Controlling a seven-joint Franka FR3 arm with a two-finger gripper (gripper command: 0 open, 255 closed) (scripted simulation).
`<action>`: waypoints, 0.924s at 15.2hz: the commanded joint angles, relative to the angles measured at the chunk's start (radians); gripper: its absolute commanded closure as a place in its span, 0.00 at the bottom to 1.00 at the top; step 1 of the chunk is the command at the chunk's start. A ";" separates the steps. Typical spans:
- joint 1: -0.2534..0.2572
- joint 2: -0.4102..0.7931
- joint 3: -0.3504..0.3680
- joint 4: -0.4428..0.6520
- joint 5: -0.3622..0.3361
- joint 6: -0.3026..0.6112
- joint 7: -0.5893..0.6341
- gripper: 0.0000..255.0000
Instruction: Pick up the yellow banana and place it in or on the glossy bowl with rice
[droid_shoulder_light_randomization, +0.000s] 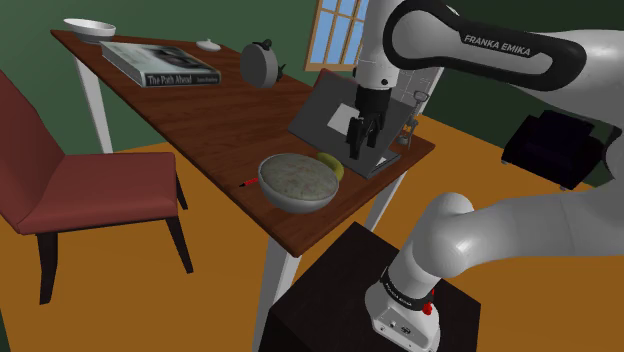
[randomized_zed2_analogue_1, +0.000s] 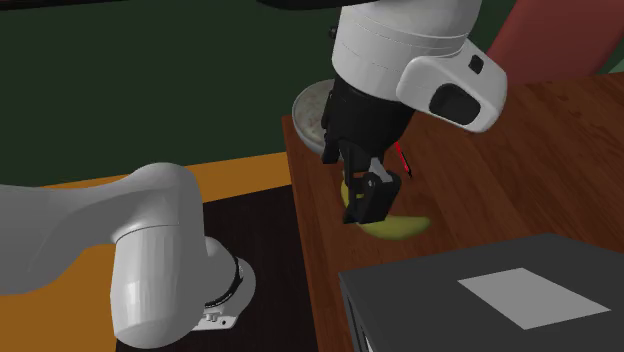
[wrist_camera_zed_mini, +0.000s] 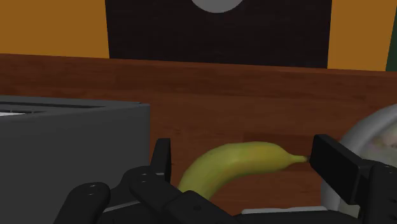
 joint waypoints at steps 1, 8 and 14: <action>0.000 0.000 0.000 0.000 0.000 0.000 0.000 0.00; 0.024 0.209 -0.086 0.008 -0.050 0.233 -0.163 0.00; 0.028 0.263 -0.108 -0.034 -0.060 0.337 -0.201 0.00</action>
